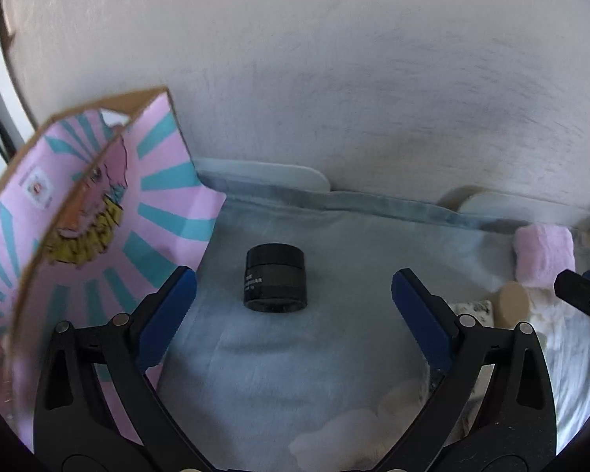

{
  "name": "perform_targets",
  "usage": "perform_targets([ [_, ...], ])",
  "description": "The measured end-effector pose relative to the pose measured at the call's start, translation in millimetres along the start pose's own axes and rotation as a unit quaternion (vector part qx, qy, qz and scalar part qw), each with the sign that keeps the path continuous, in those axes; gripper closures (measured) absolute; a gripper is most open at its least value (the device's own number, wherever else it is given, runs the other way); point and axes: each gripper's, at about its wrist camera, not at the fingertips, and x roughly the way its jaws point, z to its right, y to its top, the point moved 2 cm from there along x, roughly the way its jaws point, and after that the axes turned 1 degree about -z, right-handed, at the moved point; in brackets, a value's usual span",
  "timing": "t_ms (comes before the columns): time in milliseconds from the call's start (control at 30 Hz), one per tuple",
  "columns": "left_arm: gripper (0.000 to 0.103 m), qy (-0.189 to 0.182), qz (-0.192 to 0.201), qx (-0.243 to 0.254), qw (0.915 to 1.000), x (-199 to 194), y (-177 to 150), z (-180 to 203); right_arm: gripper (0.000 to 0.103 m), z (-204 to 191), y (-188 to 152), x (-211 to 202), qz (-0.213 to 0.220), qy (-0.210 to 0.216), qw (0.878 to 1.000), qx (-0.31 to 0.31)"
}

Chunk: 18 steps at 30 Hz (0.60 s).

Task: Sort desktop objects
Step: 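Move both tools back over the items on the sheet, then grasp the black jar with the left tool while the right tool grasps the pink fluffy pouch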

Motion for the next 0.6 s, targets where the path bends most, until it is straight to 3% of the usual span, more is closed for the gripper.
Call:
perform_targets([
  [167,0.01,-0.019,-0.003,-0.013,0.9997,9,-3,-4,0.01,-1,3,20,0.0,-0.025,1.0,-0.015],
  [200,0.017,-0.024,-0.003,-0.018,0.9995,10,-4,-6,0.01,-1,3,21,0.003,-0.029,0.999,-0.016],
  [233,0.036,-0.032,-0.003,-0.028,0.9991,12,-5,-10,0.011,-1,3,22,0.007,-0.033,0.999,-0.017],
  [267,0.044,-0.037,-0.005,-0.036,0.9986,14,-6,-14,0.017,-2,4,21,0.013,-0.036,0.999,-0.02],
  [300,0.053,-0.045,-0.012,-0.049,0.9978,17,-7,-19,0.036,-2,4,21,0.016,-0.034,0.999,-0.025],
  [333,0.057,-0.049,-0.015,-0.057,0.997,19,-8,-24,0.044,-4,4,21,0.013,-0.028,0.999,-0.031],
  [400,0.062,-0.047,-0.006,-0.062,0.9969,18,-7,-30,0.051,-8,4,19,0.021,-0.039,0.998,-0.05],
  [433,0.069,-0.051,-0.008,-0.066,0.9965,20,-7,-33,0.055,-10,3,18,0.027,-0.042,0.997,-0.059],
  [500,0.071,-0.052,-0.009,-0.071,0.9961,21,-5,-35,0.067,-13,3,12,0.038,-0.049,0.996,-0.071],
  [600,0.071,-0.053,-0.01,-0.071,0.996,22,-6,-35,0.077,-11,4,6,0.046,-0.045,0.996,-0.068],
])
